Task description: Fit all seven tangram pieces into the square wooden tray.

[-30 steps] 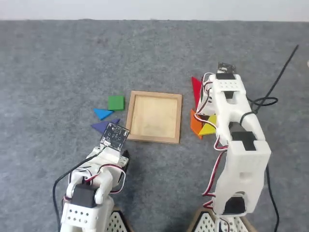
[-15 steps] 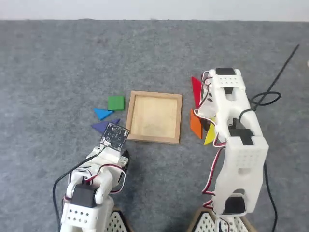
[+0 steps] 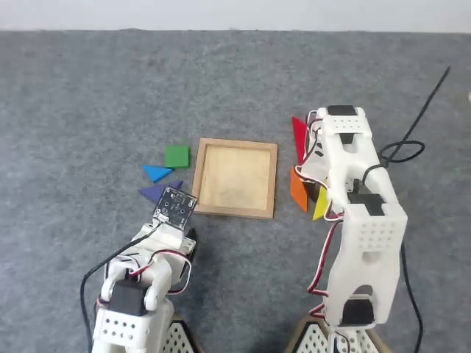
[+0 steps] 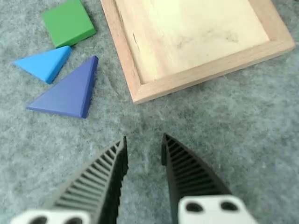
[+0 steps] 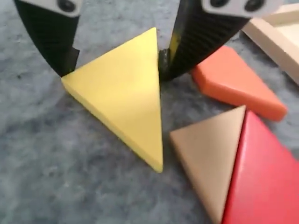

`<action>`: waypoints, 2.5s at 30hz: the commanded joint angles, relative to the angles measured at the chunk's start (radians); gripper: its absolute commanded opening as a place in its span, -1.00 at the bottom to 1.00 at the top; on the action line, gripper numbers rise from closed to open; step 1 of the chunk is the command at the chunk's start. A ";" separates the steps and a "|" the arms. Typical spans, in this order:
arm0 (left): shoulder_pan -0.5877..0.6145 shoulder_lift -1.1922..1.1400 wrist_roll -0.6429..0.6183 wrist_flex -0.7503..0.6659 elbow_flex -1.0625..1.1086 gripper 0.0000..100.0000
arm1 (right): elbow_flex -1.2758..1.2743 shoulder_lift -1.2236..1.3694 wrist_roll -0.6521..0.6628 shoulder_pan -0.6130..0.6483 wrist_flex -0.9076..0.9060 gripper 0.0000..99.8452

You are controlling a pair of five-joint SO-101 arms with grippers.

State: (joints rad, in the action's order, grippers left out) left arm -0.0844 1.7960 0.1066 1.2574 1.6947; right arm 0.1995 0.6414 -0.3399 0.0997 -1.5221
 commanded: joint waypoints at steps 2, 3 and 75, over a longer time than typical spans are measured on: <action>0.006 0.017 -0.009 0.003 -0.012 -0.77 | 0.017 -0.125 -0.005 -0.038 0.036 -0.45; 0.006 0.017 -0.009 0.003 -0.012 -0.77 | 0.017 -0.136 -0.003 -0.041 0.045 -0.45; 0.006 0.017 -0.009 0.003 -0.012 -0.77 | -0.634 -0.495 0.311 -0.008 0.369 -0.42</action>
State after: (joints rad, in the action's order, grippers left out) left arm -0.0844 1.7960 0.1066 1.2574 1.6947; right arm -0.5079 0.0706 -0.0130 0.1350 -1.1738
